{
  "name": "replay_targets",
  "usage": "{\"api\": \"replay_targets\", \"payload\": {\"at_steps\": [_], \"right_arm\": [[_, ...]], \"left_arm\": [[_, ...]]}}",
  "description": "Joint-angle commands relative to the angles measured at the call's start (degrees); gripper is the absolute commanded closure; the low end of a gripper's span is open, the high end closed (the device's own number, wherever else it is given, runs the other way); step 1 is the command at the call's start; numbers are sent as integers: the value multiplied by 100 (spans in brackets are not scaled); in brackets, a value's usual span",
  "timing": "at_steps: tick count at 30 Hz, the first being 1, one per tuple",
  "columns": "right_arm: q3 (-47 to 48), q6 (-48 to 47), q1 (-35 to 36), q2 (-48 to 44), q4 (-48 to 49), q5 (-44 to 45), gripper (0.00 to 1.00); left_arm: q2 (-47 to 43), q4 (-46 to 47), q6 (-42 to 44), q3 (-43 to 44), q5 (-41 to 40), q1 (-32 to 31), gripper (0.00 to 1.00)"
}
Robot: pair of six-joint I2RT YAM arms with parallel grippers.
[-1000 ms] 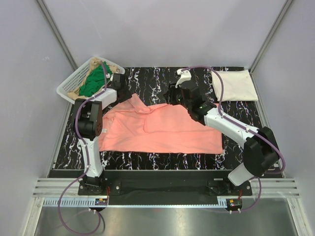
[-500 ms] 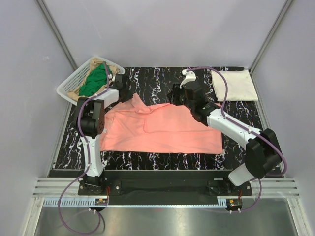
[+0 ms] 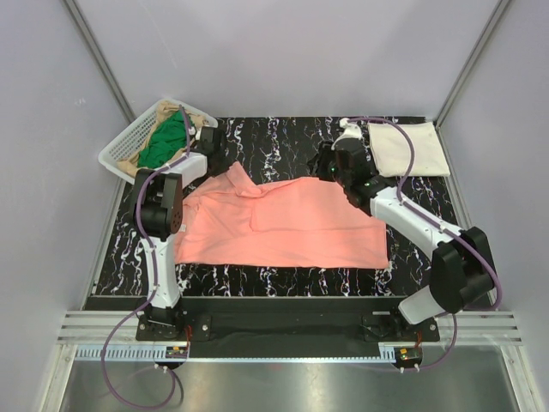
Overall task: Fold and stack the t-shirts
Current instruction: Fold the tshirt
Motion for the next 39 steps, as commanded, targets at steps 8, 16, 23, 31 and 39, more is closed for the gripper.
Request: {"api": "replay_targets", "payload": {"at_steps": [8, 16, 23, 31, 39], "right_arm": [[311, 1831, -955, 29, -2004, 1256, 48], [654, 3493, -1650, 442, -3447, 2030, 49], [1339, 4240, -2160, 1302, -4195, 2083, 51], [2279, 4372, -2318, 2497, -4362, 2198, 54], [2781, 4460, -2363, 2929, -4397, 2461, 54]], "left_arm": [[-592, 37, -55, 296, -128, -22, 100], [-1216, 46, -55, 6, -22, -13, 100], [-1524, 55, -55, -187, 206, -4, 100], [-1762, 72, 24, -354, 294, -4, 100], [-1779, 81, 42, -372, 268, -4, 100]]}}
